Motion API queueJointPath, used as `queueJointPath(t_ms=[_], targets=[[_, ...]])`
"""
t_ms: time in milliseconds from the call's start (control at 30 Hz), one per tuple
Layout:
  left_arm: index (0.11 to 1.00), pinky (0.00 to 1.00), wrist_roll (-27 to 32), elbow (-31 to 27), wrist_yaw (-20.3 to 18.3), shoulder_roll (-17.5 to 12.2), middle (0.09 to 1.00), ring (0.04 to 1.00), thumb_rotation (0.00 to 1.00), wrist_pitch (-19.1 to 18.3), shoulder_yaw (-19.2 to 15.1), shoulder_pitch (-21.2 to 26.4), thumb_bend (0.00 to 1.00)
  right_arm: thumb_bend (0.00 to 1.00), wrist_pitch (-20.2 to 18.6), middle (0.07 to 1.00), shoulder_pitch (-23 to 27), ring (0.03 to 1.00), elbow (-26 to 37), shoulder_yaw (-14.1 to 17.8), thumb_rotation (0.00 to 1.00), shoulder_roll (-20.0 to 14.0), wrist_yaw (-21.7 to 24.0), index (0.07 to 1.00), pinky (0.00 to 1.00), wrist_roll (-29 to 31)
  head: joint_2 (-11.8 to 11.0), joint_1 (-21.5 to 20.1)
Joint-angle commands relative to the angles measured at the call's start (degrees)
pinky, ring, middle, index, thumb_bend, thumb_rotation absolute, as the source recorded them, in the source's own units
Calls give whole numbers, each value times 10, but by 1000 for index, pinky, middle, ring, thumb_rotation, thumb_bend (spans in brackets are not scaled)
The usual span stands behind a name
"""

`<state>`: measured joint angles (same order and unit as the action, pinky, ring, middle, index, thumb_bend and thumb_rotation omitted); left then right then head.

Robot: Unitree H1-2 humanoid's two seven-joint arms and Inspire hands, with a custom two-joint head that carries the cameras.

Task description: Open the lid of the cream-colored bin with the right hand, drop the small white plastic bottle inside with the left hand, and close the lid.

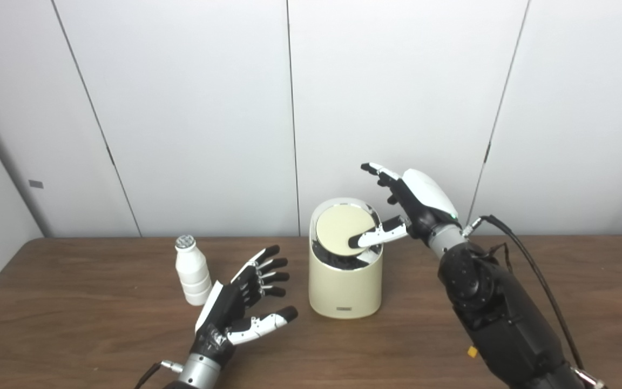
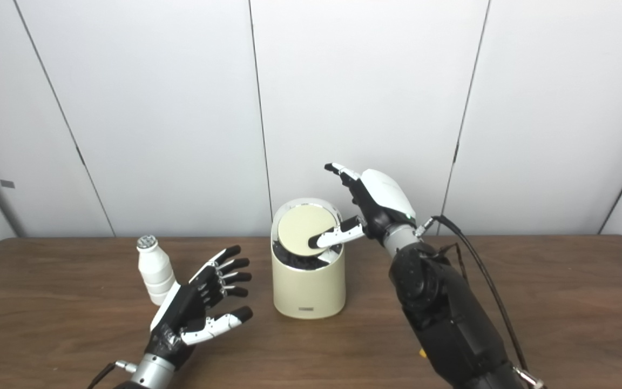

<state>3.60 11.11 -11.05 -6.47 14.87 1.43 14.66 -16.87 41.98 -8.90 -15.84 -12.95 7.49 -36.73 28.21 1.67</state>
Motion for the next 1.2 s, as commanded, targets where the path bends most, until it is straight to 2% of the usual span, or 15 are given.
queueJointPath(t_ms=[0,133,300,500,633,700,767,933,1167], targets=[[924,692,2,-22,4,3,854,786,201,7,0,13,758,928,10,909,34,861,16,-3,296,-6,1,910,704,-7,1,2],[920,690,1,-22,4,5,853,783,198,8,0,14,763,945,16,916,38,875,18,-8,349,-8,3,919,737,-7,2,5],[925,689,-2,-23,5,6,855,785,196,3,-1,14,762,926,18,910,45,868,21,-25,335,-11,1,916,730,-35,3,8],[925,696,-2,-21,4,5,856,785,195,6,-1,15,760,916,14,901,56,832,18,-61,289,-16,0,907,677,-101,3,6],[923,690,-4,-23,5,5,852,782,198,6,-1,14,758,926,20,898,66,829,18,-86,274,-27,9,909,695,-144,4,5],[925,689,-2,-24,4,5,852,785,191,5,-1,14,756,924,25,897,68,834,21,-95,245,-34,11,910,718,-162,5,7],[925,689,-2,-25,4,5,853,786,190,5,-2,14,753,926,48,882,65,826,23,-107,201,-44,-7,897,711,-185,6,7],[924,684,0,-28,3,4,853,785,192,3,-2,13,751,931,78,875,59,826,19,-116,142,-51,-32,886,699,-218,8,8],[925,691,0,-35,3,3,857,787,197,-3,-3,11,751,935,80,883,52,831,18,-113,126,-47,-31,880,709,-234,10,7]])
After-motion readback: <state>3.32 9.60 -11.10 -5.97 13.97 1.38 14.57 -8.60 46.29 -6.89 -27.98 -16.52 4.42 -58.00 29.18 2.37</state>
